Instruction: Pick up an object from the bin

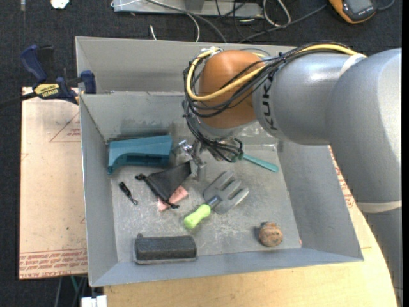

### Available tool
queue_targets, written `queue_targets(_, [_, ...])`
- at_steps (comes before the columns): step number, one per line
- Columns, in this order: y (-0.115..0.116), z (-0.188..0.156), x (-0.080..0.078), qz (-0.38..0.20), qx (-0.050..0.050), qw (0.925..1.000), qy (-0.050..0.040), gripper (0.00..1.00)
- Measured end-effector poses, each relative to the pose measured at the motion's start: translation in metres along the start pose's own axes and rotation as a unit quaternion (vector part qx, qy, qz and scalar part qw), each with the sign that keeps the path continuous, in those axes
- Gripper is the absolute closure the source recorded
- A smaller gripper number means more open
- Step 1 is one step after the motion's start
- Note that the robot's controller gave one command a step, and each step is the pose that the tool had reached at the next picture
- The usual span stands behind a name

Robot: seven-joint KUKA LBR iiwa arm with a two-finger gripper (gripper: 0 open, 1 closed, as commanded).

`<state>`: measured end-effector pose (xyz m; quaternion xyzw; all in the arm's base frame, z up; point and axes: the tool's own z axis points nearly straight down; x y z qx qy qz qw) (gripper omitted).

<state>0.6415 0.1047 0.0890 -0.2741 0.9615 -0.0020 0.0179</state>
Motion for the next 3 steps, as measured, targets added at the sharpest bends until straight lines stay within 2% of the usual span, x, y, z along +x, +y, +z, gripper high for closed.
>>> queue_targets(1, [0.0, 0.0, 0.0, -0.001, 0.0, 1.0, -0.0001, 1.0])
queue_targets(2, [0.002, -0.068, -0.005, -0.05, -0.001, 0.9987, -0.0008, 1.0])
queue_targets(3, [-0.001, -0.143, -0.013, -0.03, -0.002, 0.9995, 0.0002, 1.0])
